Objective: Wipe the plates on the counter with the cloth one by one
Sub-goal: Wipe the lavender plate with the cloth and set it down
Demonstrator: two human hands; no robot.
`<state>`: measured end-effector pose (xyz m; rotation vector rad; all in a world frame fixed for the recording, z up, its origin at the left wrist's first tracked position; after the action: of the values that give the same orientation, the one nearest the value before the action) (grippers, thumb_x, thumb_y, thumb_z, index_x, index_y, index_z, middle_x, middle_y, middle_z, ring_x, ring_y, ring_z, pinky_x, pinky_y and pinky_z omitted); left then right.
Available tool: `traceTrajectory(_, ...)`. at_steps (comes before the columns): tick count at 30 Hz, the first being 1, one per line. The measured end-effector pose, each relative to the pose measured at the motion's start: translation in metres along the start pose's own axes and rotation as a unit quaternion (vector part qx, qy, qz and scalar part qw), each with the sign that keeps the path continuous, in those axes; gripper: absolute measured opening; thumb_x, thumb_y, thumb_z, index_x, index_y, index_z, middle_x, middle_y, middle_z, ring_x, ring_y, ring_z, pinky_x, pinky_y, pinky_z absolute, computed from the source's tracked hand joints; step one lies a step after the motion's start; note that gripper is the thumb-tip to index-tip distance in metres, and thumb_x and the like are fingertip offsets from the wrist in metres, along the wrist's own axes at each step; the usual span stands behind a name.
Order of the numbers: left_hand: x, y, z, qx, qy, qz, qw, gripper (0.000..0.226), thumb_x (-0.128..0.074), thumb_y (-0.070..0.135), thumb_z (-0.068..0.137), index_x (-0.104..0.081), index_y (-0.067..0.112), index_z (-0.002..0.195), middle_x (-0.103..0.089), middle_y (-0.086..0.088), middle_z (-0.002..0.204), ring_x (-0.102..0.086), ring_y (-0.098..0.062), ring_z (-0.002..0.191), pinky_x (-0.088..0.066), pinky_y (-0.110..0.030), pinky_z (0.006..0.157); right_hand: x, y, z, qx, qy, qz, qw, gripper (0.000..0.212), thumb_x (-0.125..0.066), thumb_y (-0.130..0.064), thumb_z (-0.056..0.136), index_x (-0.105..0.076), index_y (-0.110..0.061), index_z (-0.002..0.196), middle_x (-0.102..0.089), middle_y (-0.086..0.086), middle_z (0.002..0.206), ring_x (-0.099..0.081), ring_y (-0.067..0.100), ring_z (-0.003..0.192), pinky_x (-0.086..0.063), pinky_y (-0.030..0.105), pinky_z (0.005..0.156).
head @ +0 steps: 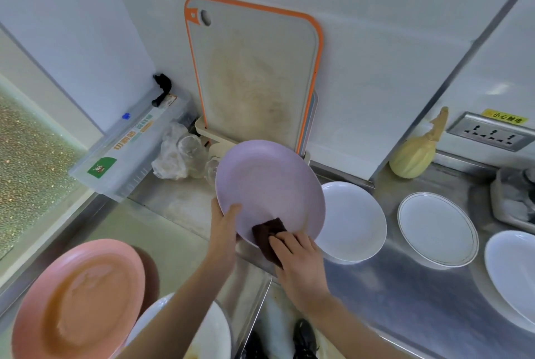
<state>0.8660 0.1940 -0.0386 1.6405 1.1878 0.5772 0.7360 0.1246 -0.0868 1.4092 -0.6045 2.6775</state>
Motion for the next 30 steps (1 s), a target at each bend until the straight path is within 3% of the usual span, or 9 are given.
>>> traceTrajectory(2,-0.003,-0.007,-0.007,-0.026,0.041,-0.02,0.999,0.029,-0.043,0.012,0.079,-0.053,0.029,0.101,-0.059,0.002,0.106,-0.056,-0.016,0.095,-0.047,-0.034,0.08,-0.004,-0.014,-0.001,-0.039,0.007,0.024,0.999,0.043,-0.052,-0.01,0.06,-0.054,-0.017,0.103,-0.066,0.001,0.093,-0.054,0.024,0.075,-0.035,0.027,0.069)
traceTrajectory(4,-0.005,-0.003,-0.007,-0.047,0.067,-0.017,0.996,0.036,-0.034,-0.001,0.083,-0.055,0.024,0.098,-0.059,0.002,0.097,-0.055,-0.014,0.087,-0.046,-0.027,0.074,-0.008,-0.026,-0.005,-0.048,-0.001,0.044,0.998,0.049,-0.065,-0.008,0.06,-0.053,-0.019,0.107,-0.066,0.001,0.098,-0.054,0.023,0.079,-0.036,0.026,0.073)
traceTrajectory(7,0.003,0.007,0.004,-0.038,0.09,0.018,0.995,0.037,-0.03,-0.008,0.081,-0.057,0.013,0.097,-0.059,0.0,0.086,-0.053,-0.016,0.079,-0.044,-0.027,0.068,-0.009,-0.019,-0.015,0.003,-0.033,0.031,0.999,0.056,-0.074,-0.011,0.059,-0.055,-0.019,0.111,-0.067,0.0,0.104,-0.054,0.022,0.084,-0.038,0.028,0.075)
traceTrajectory(10,0.017,0.018,0.018,-0.017,0.099,0.059,0.993,0.025,-0.035,-0.003,0.077,-0.054,0.012,0.077,-0.054,-0.003,0.072,-0.047,-0.019,0.068,-0.038,-0.029,0.06,-0.007,0.018,-0.023,0.046,-0.049,-0.034,0.997,0.043,-0.064,-0.011,0.064,-0.064,-0.017,0.106,-0.068,0.002,0.103,-0.05,0.023,0.09,-0.037,0.031,0.076)
traceTrajectory(14,0.016,0.018,0.018,-0.006,0.114,0.056,0.992,0.027,-0.031,-0.007,0.079,-0.046,0.013,0.069,-0.045,-0.002,0.066,-0.038,-0.016,0.061,-0.03,-0.028,0.055,-0.004,0.035,-0.022,-0.015,-0.064,-0.058,0.996,0.036,-0.051,-0.015,0.07,-0.072,-0.013,0.099,-0.069,0.002,0.097,-0.046,0.024,0.091,-0.036,0.03,0.078)
traceTrajectory(18,0.006,-0.004,0.01,-0.013,0.117,0.018,0.993,0.016,-0.035,0.004,0.069,-0.047,0.014,0.069,-0.047,-0.004,0.071,-0.04,-0.019,0.066,-0.033,-0.029,0.057,-0.012,-0.014,-0.014,-0.057,-0.1,0.045,0.992,0.051,-0.071,-0.018,0.056,-0.066,-0.018,0.107,-0.067,-0.003,0.102,-0.056,0.024,0.083,-0.053,0.033,0.066)
traceTrajectory(21,0.005,-0.017,0.009,-0.003,0.1,0.014,0.995,0.013,-0.036,0.009,0.064,-0.047,0.014,0.07,-0.05,-0.006,0.075,-0.044,-0.022,0.071,-0.037,-0.032,0.061,-0.016,-0.038,-0.006,-0.074,-0.1,0.087,0.988,0.056,-0.077,-0.02,0.06,-0.06,-0.021,0.113,-0.064,-0.006,0.107,-0.054,0.02,0.084,-0.053,0.03,0.065)
traceTrajectory(25,0.021,-0.014,0.025,0.039,0.077,0.002,0.996,0.022,-0.04,0.013,0.055,-0.05,0.011,0.074,-0.052,-0.011,0.08,-0.046,-0.025,0.076,-0.038,-0.034,0.066,-0.01,-0.012,-0.013,0.047,-0.096,0.033,0.994,0.051,-0.071,-0.023,0.066,-0.057,-0.02,0.115,-0.064,-0.005,0.11,-0.052,0.02,0.086,-0.049,0.03,0.071)
traceTrajectory(30,0.034,0.002,0.04,0.066,-0.041,0.074,0.994,0.037,-0.044,0.014,0.054,-0.058,0.01,0.088,-0.058,-0.012,0.085,-0.05,-0.026,0.083,-0.035,-0.03,0.063,0.002,0.033,-0.027,0.142,-0.053,-0.038,0.988,0.042,-0.061,-0.007,0.072,-0.054,-0.015,0.112,-0.068,0.001,0.101,-0.048,0.022,0.08,-0.046,0.031,0.068)
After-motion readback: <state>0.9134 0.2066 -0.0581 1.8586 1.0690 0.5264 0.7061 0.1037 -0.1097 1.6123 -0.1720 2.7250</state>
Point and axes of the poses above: each hand's wrist, its own z-axis towards the middle knuckle, its own x-axis out of the back of the hand, y = z × x, the point moved 1 cm from there along z, towards the middle knuckle
